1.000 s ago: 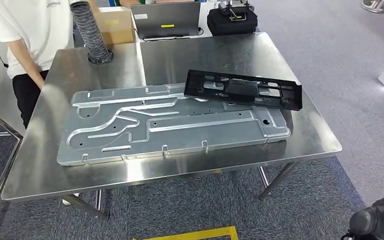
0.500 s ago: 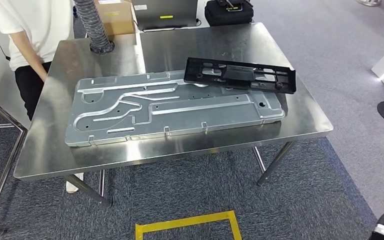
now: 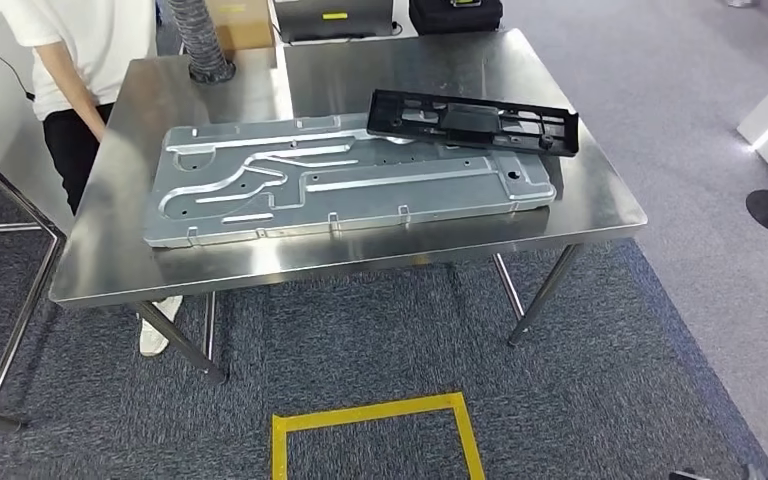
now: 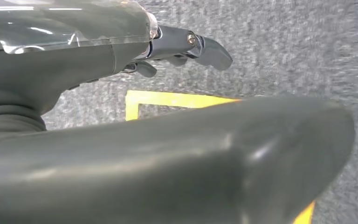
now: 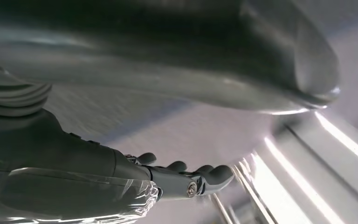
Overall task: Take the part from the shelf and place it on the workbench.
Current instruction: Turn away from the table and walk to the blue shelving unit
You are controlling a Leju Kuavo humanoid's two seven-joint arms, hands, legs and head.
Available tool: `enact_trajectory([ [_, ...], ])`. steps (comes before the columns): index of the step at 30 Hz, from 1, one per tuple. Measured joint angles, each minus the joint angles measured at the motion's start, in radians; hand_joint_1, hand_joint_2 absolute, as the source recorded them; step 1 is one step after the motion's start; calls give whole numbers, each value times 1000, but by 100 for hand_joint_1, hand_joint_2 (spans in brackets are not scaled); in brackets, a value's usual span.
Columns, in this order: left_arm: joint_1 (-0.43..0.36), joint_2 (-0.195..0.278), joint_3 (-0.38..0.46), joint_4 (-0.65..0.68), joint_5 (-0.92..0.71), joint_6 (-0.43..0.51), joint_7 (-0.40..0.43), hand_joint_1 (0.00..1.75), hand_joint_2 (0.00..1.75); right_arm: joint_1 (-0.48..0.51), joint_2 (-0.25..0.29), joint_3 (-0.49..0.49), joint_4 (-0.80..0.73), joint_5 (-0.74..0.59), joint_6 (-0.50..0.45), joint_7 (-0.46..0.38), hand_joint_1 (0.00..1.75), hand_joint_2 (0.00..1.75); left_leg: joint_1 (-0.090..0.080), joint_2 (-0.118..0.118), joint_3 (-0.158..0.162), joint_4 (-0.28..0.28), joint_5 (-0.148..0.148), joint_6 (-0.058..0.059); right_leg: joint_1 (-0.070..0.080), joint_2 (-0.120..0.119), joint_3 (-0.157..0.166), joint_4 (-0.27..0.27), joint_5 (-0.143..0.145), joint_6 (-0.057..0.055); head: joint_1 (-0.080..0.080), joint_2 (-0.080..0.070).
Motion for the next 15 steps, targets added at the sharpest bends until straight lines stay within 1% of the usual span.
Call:
enact_trajectory([
  [1, 1, 0, 0, 0, 0, 0, -1, 0, 0, -12, -13, -1, 75, 29, 2, 15, 0, 0, 0, 0, -5, -2, 3, 8, -1, 0, -1, -1, 9, 6, 0, 0],
  [2, 1, 0, 0, 0, 0, 0, -2, 0, 0, -22, -23, -1, 145, 58, 2, 35, 0, 0, 1, 0, -14, -1, 12, 15, -3, 0, -4, 2, 8, 12, 0, 0],
  [3, 2, -1, 0, 0, -1, 0, -2, 0, 0, -28, -31, 0, 207, 83, 0, 58, 0, 0, 1, 0, -24, 0, 23, 23, -6, 0, -11, 16, -14, 17, 0, 0],
  [4, 2, -1, 0, 0, -1, 0, -2, 0, 0, -32, -36, 3, 259, 107, -1, 84, 0, 0, 2, 0, -37, -1, 36, 30, -8, 1, -22, 48, -56, 22, 0, 0],
  [5, 1, -1, 0, 0, -2, 0, -2, 0, 0, -35, -40, 8, 304, 130, 0, 112, 0, 0, 1, -2, -51, -1, 49, 34, -11, 2, -36, 99, -113, 26, 0, 0],
  [6, 2, -1, 0, 0, -3, 1, -2, 0, 0, -40, -43, 14, 345, 150, 1, 143, 0, 0, 0, -5, -68, 0, 61, 37, -12, 2, -49, 164, -168, 29, 0, 0],
  [7, 2, -1, 0, 0, -4, 1, -2, 0, 0, -45, -45, 21, 381, 169, 2, 177, 0, 0, -2, -8, -84, 2, 74, 37, -13, 2, -58, 228, -203, 31, 0, 0],
  [8, 3, -1, 0, 0, -7, 1, -2, 0, 0, -50, -47, 27, 410, 184, 5, 209, 0, 0, -3, -13, -102, 4, 87, 36, -13, 3, -57, 275, -212, 31, 0, 0],
  [9, 3, -1, 0, 0, -10, 1, -2, 0, 0, -53, -48, 32, 435, 194, 8, 237, 0, 0, -5, -17, -120, 8, 98, 35, -14, 3, -43, 292, -196, 30, 0, 0],
  [10, 3, -1, 0, 0, -13, 1, -2, 0, 0, -56, -48, 36, 457, 204, 15, 265, 0, 0, -5, -22, -138, 13, 109, 33, -14, 5, -13, 273, -167, 27, 0, 0],
  [11, 3, -1, 0, 0, -16, 1, -2, 0, 0, -58, -49, 40, 474, 210, 23, 293, 0, 0, -6, -26, -155, 19, 119, 31, -14, 8, 35, 221, -141, 23, 0, 0],
  [12, 3, -1, 0, 0, -20, 0, -2, 0, 0, -61, -49, 42, 489, 215, 34, 321, 0, 0, -7, -29, -168, 24, 128, 28, -12, 13, 92, 144, -133, 18, 0, 0],
  [13, 3, -1, 0, 0, -23, -1, -2, 0, 0, -66, -50, 44, 501, 218, 44, 350, 0, 0, -8, -31, -179, 27, 136, 24, -10, 17, 145, 66, -139, 12, 0, 0],
  [14, 4, -1, -1, 0, -27, -2, -2, 0, 0, -70, -51, 46, 512, 221, 52, 377, 0, 0, -9, -33, -186, 29, 145, 19, -6, 21, 182, 6, -152, 6, 0, 0],
  [15, 3, -1, -1, 0, -30, -3, -2, 0, 0, -73, -51, 47, 521, 224, 60, 402, 0, 0, -8, -34, -190, 29, 154, 13, -3, 23, 199, -29, -164, 1, 0, 0],
])
